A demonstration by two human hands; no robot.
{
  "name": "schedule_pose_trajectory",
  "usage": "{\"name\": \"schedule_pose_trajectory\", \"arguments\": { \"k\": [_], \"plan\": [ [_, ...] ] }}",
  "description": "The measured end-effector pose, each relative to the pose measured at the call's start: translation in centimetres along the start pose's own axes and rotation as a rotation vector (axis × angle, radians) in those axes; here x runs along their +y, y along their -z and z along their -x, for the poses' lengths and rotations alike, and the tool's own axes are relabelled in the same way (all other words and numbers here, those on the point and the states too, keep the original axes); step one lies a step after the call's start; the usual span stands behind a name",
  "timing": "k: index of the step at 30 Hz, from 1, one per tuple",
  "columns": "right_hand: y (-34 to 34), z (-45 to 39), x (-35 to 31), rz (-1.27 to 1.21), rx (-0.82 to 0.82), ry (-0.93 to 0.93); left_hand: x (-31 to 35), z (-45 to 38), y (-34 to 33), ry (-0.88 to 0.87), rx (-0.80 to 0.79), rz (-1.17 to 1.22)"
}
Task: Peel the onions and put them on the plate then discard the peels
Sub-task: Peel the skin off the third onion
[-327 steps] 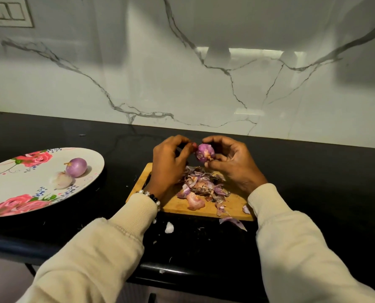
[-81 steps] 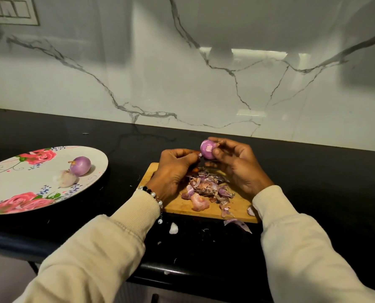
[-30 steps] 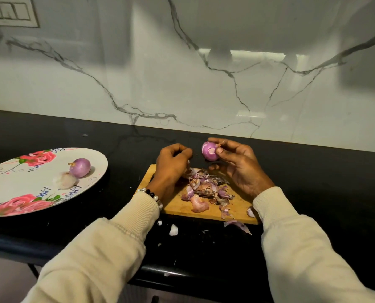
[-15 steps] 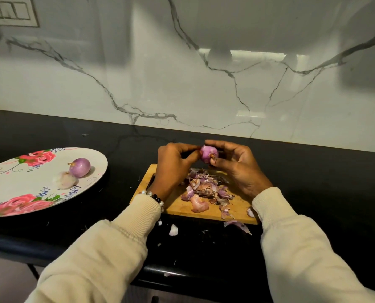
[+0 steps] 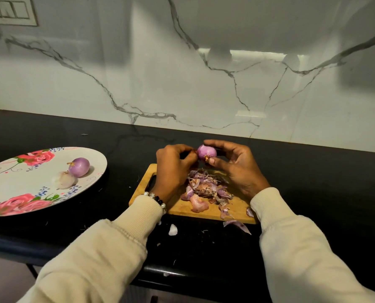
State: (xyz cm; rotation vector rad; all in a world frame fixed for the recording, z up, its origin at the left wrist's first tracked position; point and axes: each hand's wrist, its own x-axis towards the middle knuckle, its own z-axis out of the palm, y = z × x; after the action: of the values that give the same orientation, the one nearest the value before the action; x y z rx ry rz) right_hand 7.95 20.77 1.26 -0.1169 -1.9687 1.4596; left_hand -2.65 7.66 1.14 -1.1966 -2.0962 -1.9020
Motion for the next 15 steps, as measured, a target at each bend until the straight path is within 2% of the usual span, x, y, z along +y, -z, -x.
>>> {"name": "schedule_pose_trajectory", "arguments": {
  "k": [15],
  "plan": [
    [0.03, 0.2, 0.0, 0.036, -0.009, -0.018, 0.13, 0.13, -0.06, 0.144, 0.023, 0.13]
  ]
}}
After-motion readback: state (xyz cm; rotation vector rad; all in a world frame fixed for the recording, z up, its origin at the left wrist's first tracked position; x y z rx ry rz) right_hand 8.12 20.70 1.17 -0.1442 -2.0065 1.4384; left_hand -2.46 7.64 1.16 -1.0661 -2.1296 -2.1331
